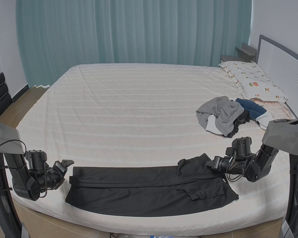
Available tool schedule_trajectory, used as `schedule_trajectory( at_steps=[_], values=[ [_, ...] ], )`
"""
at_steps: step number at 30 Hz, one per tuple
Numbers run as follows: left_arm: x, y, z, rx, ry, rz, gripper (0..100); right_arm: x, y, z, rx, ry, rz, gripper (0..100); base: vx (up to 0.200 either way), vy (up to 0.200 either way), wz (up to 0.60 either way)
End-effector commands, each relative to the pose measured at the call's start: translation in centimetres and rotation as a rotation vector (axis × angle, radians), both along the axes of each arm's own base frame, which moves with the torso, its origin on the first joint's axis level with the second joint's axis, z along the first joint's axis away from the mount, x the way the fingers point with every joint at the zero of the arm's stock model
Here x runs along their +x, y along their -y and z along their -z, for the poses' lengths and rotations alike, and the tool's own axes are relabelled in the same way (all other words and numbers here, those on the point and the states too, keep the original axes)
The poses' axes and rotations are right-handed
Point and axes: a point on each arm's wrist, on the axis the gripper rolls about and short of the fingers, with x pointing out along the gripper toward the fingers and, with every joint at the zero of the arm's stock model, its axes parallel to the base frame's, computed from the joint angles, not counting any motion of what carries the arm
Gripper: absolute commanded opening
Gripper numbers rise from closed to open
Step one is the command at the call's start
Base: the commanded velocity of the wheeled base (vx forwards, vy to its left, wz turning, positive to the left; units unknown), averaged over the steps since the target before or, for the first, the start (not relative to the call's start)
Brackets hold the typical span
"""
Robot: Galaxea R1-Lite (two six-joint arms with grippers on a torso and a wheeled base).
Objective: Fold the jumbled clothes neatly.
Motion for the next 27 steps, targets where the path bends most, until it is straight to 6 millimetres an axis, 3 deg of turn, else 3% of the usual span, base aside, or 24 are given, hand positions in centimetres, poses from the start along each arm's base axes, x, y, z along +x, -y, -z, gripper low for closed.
schedule_trajectory(
  at_steps=[1,27],
  values=[
    [0.0,0.0,0.0,0.001,-0.001,0.0,100,-1.0,0.5,-0.3,-0.003,-0.016,0.011,0,0.0,0.0,0.0],
    [0.0,0.0,0.0,0.007,0.001,0.003,100,-5.9,2.0,-0.3,-0.005,-0.005,-0.043,0,0.0,0.0,0.0]
  ],
)
